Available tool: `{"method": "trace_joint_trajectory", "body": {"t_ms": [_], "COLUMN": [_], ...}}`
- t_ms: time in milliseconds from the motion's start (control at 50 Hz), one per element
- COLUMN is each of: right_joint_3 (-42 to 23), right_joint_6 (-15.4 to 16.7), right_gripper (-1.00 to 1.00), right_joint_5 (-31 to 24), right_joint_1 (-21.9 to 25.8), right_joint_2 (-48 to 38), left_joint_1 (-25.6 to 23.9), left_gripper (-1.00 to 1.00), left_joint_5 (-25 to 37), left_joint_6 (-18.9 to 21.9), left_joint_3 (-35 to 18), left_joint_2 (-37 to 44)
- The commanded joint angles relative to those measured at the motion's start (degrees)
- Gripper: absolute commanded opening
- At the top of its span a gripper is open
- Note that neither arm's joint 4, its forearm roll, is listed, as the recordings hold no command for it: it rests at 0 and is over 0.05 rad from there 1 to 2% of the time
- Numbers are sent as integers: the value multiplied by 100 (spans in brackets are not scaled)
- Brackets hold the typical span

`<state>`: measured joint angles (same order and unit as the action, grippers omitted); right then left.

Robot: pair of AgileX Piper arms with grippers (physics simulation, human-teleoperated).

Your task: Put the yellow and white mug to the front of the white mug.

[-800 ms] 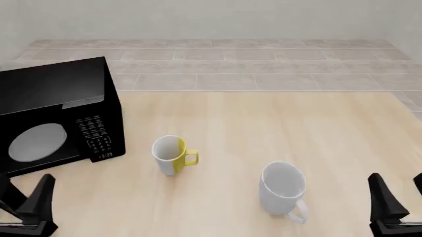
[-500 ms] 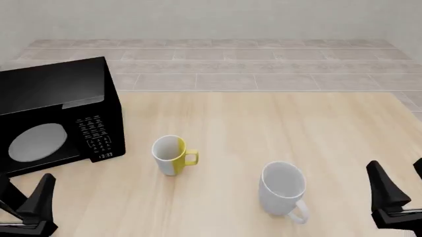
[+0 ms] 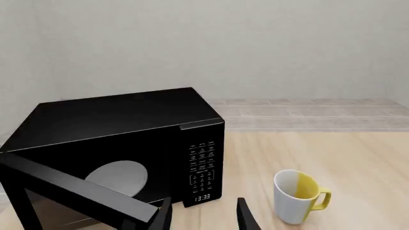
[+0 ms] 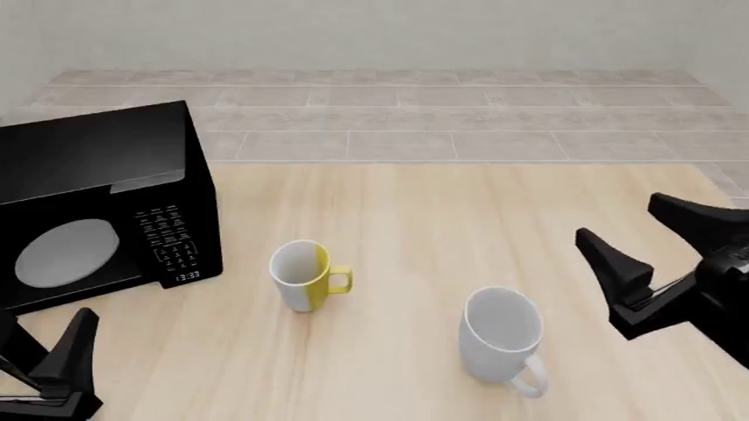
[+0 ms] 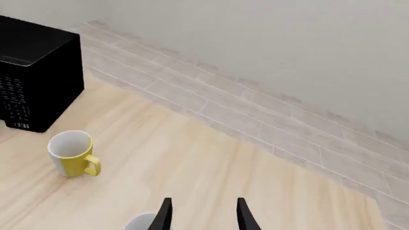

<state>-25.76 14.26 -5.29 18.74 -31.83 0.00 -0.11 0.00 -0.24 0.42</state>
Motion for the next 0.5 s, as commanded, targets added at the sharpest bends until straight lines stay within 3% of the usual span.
{"method": "trace_joint_trajectory", "body": {"t_ms": [20, 240, 340, 500], "right_joint_3": [-1059, -1735, -2067, -2388], "right_joint_6": [492, 876, 834, 1053], "right_gripper": [100, 100, 100, 100], "right_joint_5": [-870, -1565, -1902, -2204], "right_joint_1": [439, 845, 1075, 1175], "right_joint_2": [-711, -1422, -1750, -2378], "left_joint_1": [0, 0, 0, 0], "left_gripper": [100, 100, 100, 100], "left_joint_5": [0, 0, 0, 0], "left_joint_6": [0, 0, 0, 0], "left_joint_3": [0, 0, 0, 0], "left_joint_2": [0, 0, 0, 0]}}
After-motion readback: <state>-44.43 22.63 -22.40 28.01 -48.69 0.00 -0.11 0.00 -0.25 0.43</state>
